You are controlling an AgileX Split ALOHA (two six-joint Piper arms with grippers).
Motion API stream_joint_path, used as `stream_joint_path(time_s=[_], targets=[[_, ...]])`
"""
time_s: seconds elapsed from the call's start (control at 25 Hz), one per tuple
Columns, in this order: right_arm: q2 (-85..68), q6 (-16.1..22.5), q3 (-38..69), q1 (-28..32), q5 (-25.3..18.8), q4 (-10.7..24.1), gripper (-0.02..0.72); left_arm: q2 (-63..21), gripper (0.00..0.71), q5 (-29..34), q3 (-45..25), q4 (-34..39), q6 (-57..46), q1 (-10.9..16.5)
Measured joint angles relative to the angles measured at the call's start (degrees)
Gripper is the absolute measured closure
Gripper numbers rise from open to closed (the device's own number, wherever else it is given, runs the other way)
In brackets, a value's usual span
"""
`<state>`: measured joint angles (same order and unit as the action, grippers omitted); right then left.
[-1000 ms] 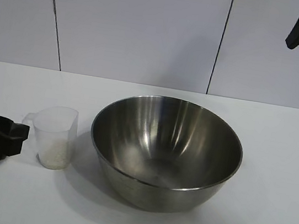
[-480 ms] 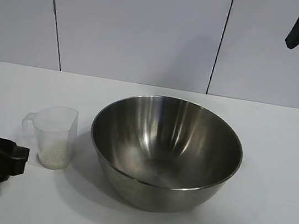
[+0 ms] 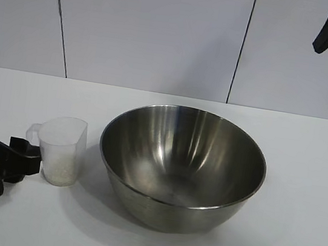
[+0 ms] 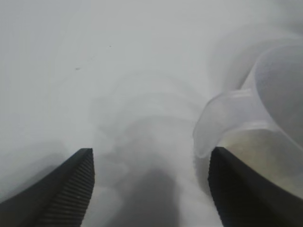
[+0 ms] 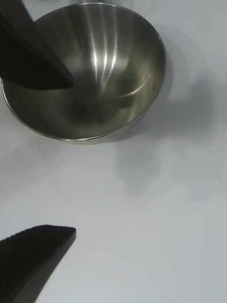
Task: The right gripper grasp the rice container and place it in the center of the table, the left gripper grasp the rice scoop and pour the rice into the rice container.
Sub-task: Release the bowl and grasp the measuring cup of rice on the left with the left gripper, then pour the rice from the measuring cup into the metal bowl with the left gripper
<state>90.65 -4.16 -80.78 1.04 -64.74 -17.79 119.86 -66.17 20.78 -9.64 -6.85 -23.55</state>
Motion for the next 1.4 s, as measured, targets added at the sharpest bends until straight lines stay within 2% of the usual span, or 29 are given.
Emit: stream_joint_path(time_s=[0.56,0.6,0.64,0.68,0.76,0.84,1.0,1.16,1.4], targets=[[0.0,-0.02,0.0,0.0,0.39,-0.05,0.157,-3.26,0.216,0.13,0.04,-1.86,0.0,0.0],[0.0,-0.02,0.0,0.0,0.39,-0.05,0.157,-3.26,0.237,0.13,0.04,-1.86,0.0,0.0],[0.0,-0.02,0.0,0.0,0.39,-0.05,0.157,-3.26,0.291,0.13,0.04,-1.65,0.0,0.0],[0.0,-0.02,0.0,0.0,0.39,-0.05,0.157,-3.3,0.363,0.13,0.04,-1.27,0.0,0.0],[0.0,-0.02,0.0,0.0,0.39,-0.05,0.157,-3.32,0.562,0.13,0.04,-0.52,0.17,0.0],[0.0,-0.02,0.0,0.0,0.39,-0.05,0.157,-3.32,0.648,0.13,0.04,0.3,0.65,0.0],[0.0,-0.14,0.0,0.0,0.39,-0.05,0.157,-3.32,0.697,0.19,0.04,1.34,1.33,0.0],[0.0,-0.17,0.0,0.0,0.39,-0.05,0.157,-3.93,0.7,0.25,0.04,1.47,1.35,0.0],[0.0,-0.17,0.0,0.0,0.39,-0.05,0.157,-9.52,0.701,0.32,0.04,2.44,2.15,0.0]])
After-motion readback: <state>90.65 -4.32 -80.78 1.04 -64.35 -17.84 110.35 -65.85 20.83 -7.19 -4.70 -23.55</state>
